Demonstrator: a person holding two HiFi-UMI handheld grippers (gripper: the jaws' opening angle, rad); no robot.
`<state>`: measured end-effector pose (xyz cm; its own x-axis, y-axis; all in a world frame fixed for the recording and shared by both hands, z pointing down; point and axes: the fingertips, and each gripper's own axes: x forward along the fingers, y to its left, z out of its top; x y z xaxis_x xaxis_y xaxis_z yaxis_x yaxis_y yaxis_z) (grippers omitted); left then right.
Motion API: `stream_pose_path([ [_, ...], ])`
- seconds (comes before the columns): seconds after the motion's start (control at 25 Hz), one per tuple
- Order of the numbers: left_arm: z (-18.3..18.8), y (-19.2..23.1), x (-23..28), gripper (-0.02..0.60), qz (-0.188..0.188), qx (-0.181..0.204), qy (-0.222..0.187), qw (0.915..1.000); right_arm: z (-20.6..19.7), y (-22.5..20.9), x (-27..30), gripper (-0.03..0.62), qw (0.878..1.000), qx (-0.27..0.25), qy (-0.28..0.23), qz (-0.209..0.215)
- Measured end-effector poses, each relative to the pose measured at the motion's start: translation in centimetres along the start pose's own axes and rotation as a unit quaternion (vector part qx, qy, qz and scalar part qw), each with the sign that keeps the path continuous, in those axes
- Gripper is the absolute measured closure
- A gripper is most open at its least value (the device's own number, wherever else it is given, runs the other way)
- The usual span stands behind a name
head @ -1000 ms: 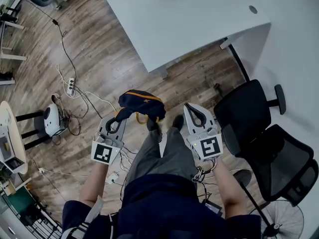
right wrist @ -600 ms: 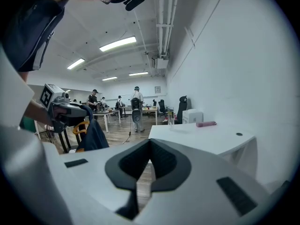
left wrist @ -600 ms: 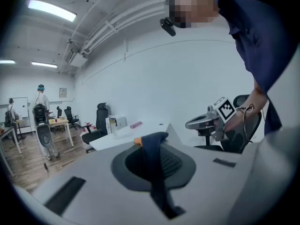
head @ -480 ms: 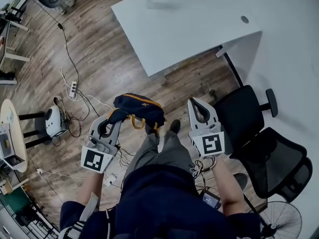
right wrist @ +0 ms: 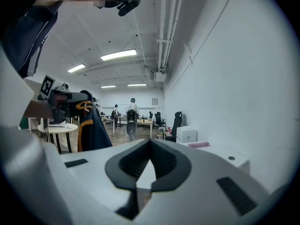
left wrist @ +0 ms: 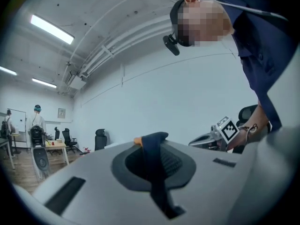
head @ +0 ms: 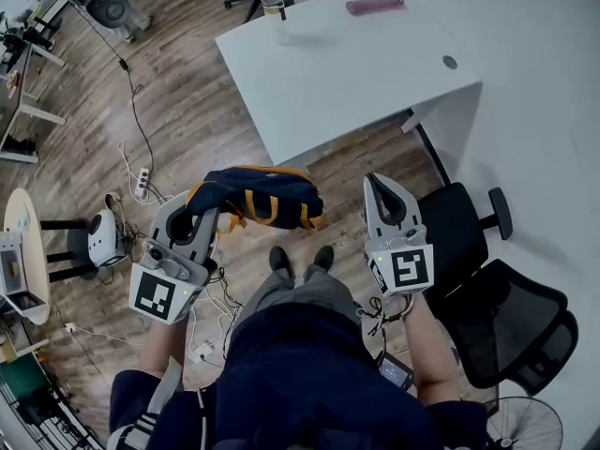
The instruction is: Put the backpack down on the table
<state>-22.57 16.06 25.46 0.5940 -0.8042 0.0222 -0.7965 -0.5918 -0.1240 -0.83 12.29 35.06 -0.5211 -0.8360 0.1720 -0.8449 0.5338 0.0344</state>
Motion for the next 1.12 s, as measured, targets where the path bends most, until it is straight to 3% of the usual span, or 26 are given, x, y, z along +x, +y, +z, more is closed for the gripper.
stream_pose_path([
  [0.44,5.0,2.1,7.5,0.578,0.019,0.045,-0.055,0.9973,2.9,-5.7,0.5,0.595,0.999,-0.034,-0.020,0.003],
  [0.6,4.3,3.2,9.9,0.578,-0.008,0.062,-0.056,0.9965,2.9,-6.8,2.1,0.595,0.999,-0.035,-0.017,-0.005],
  [0.92,4.1,6.8,14.3,0.578,-0.062,0.057,-0.054,0.9950,4.2,-9.5,5.8,0.595,0.999,-0.043,-0.019,-0.027],
  [1.12,4.7,8.9,17.5,0.578,-0.120,0.070,-0.064,0.9883,4.3,-11.5,9.0,0.595,0.998,-0.040,-0.008,-0.047],
])
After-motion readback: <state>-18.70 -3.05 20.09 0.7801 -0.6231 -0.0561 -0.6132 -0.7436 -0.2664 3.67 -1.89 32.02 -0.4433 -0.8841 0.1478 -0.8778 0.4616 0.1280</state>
